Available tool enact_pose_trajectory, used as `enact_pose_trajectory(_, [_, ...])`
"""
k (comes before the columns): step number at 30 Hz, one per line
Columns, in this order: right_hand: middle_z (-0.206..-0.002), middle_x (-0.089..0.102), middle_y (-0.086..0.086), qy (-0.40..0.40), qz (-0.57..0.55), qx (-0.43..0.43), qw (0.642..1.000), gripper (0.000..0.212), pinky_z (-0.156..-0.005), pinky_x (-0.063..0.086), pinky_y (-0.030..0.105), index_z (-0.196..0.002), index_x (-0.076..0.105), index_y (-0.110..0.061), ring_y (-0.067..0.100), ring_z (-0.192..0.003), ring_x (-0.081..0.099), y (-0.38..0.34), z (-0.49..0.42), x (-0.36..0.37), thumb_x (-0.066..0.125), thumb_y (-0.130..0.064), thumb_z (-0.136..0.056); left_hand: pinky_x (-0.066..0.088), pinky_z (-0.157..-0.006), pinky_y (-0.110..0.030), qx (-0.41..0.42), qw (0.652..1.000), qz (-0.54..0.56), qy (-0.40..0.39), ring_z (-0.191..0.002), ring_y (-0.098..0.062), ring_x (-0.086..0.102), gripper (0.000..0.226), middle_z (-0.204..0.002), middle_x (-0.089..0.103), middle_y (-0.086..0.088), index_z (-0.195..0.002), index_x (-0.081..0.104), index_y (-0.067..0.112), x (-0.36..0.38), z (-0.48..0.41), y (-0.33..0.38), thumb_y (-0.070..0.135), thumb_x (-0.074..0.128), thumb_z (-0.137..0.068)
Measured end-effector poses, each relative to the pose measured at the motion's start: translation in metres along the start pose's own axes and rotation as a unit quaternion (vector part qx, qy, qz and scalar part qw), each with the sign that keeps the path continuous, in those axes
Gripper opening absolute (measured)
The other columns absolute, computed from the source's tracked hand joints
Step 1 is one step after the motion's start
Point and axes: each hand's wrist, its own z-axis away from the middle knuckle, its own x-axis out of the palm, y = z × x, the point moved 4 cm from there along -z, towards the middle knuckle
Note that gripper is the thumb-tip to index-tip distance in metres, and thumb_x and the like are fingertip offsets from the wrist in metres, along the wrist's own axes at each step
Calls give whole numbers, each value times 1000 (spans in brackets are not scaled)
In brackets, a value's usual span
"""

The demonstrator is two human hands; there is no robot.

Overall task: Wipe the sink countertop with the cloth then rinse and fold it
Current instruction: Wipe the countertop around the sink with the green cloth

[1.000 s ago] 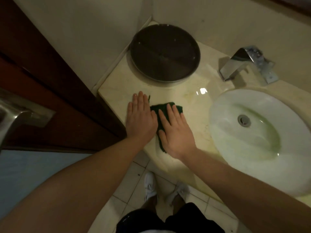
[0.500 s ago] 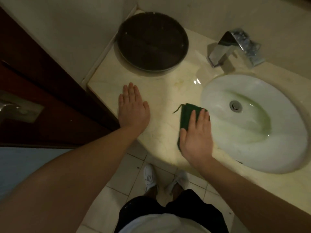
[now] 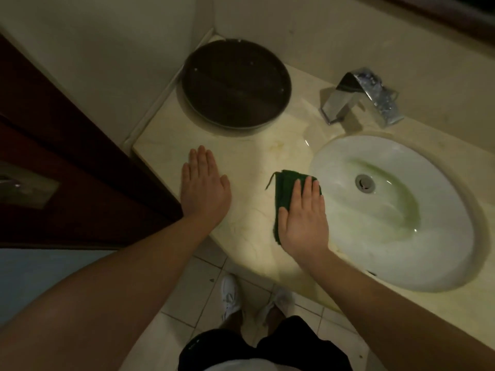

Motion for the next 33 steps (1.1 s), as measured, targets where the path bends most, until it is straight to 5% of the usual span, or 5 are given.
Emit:
enact_pose_trajectory(12, [-162,1,15,-1,-14,-86,996,66,-120,0,42,-153,8,-8,30,-149,-4,-75,-109,-5,20,-43,-99,10,-121,-44,6,1000,-5,19,-149,-28,4,70,-162,6,-15,-153,8,3,-2,-5,-6,38,16,-92])
enact_pose_trajectory(16, [-162,3,10,-26,-122,-123,984,62,-118,-3,32,-154,4,-9,25,-150,-3,-63,-102,-22,27,-33,-101,5,-122,-43,-23,997,71,-1,-150,-26,-3,70,-162,1,-13,-153,3,5,-16,3,1,34,27,-94])
enact_pose_trajectory(22, [-149,35,16,2,-141,-33,989,55,-117,24,49,-138,35,-2,35,-140,27,-20,-119,-29,23,-23,-88,9,-121,-41,126,986,100,-44,-149,-28,5,65,-161,11,-15,-152,12,2,-24,-39,95,21,37,-95])
enact_pose_trajectory(26, [-162,4,12,22,-168,-38,985,62,-118,-1,29,-152,10,-4,25,-149,-4,-29,-125,-32,35,-5,-95,5,-121,-44,123,991,35,-35,-150,-27,-2,68,-162,1,-15,-152,1,3,-6,-33,95,35,26,-98])
enact_pose_trajectory(33, [-159,14,20,32,-31,-70,997,60,-119,-2,34,-150,17,2,33,-149,5,-39,-134,-10,27,-30,-100,8,-121,-44,91,996,-4,-26,-150,-26,0,67,-162,3,-16,-152,2,2,-5,-28,29,39,18,-98])
